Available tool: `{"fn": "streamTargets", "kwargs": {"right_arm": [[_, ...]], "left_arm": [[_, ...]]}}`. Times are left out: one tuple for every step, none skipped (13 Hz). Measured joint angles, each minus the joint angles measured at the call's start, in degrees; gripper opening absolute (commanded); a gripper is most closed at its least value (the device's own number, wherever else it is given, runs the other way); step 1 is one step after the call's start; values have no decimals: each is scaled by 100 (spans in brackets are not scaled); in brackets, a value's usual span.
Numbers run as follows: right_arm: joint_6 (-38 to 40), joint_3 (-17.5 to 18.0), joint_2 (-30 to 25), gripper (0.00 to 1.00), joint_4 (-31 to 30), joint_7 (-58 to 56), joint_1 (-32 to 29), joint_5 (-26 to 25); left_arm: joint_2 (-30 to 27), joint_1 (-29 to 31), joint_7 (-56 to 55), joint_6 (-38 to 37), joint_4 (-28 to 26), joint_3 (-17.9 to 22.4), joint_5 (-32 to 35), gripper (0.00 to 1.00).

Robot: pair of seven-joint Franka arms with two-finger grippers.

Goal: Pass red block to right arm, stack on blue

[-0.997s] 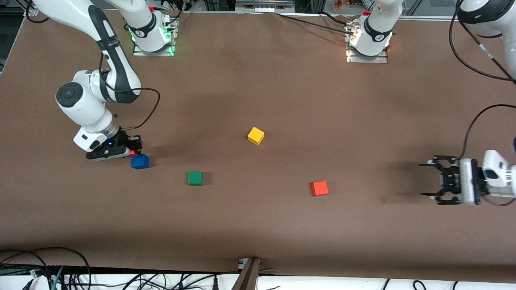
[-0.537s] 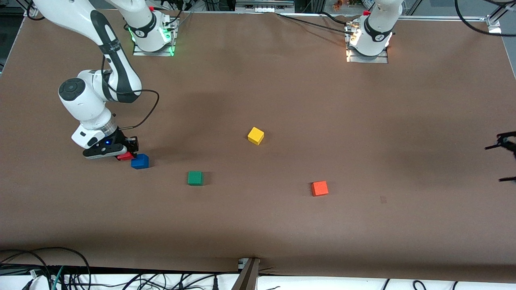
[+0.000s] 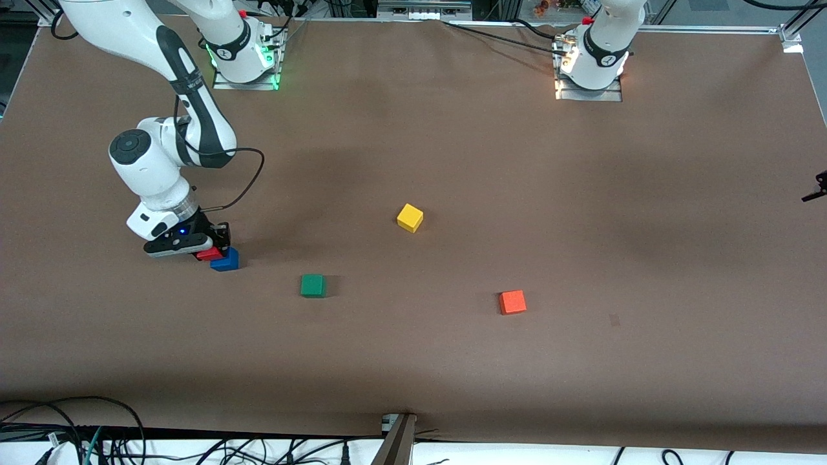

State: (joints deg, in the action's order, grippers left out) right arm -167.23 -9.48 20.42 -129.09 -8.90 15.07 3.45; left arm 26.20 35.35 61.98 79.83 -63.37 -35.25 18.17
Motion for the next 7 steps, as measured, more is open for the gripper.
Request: {"fn": "streamTargets", "kwargs": {"right_arm": [[-2, 8, 0, 0, 5, 41, 51, 1], [-3, 9, 0, 0, 6, 64, 84, 3], [-3, 9, 0, 0, 5, 72, 94, 3], [-3, 8, 2, 0, 5, 72, 92, 3], [-3, 7, 8, 0, 5, 72, 91, 3], [-3, 3, 17, 0, 5, 72, 89, 3], [-3, -3, 22, 0, 5, 72, 87, 3]], "left_arm": [[-125, -31, -202, -96, -79, -7, 0, 100], [-216, -47, -319, -191, -142, -8, 0, 100], [-263, -47, -363, -228, -172, -6, 0, 100], [-273, -45, -389, -233, -174, 4, 0, 100], [-271, -35, -400, -233, -176, 15, 0, 100], [-271, -19, -407, -234, -176, 27, -21, 100], [-271, 5, -422, -234, -176, 44, -74, 100]]}}
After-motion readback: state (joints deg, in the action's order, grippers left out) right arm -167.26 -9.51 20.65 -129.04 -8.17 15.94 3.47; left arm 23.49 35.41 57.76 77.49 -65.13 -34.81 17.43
